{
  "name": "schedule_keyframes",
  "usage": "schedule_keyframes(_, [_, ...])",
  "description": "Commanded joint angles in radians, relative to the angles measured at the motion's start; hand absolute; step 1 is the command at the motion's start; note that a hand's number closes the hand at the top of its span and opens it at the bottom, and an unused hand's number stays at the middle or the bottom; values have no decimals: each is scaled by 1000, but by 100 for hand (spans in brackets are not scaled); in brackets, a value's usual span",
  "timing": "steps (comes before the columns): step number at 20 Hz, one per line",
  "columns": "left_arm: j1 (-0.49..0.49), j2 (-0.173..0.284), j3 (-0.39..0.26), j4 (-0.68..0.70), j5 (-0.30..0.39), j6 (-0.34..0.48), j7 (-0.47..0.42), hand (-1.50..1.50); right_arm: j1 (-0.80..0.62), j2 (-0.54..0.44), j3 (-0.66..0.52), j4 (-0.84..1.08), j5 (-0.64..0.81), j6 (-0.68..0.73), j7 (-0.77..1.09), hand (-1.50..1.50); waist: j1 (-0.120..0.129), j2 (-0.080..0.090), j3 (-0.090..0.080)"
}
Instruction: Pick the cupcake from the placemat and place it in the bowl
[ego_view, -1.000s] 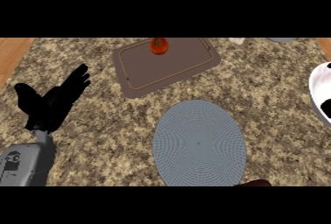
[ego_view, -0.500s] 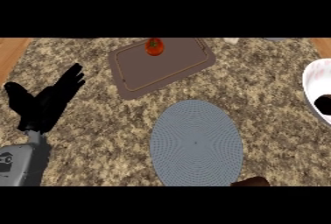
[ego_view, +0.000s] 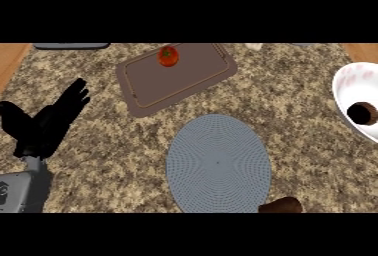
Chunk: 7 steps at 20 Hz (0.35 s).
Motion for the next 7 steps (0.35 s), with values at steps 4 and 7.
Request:
schedule_keyframes(4, [32, 13, 30, -4, 5, 8, -5, 0, 124, -17, -59, -1, -98, 376, -167, -150, -43, -16, 2])
schedule_keyframes(7, [56, -2, 32, 1, 9, 13, -16, 0, 208, -6, -55, -54, -111, 392, -216, 150, -65, -19, 3])
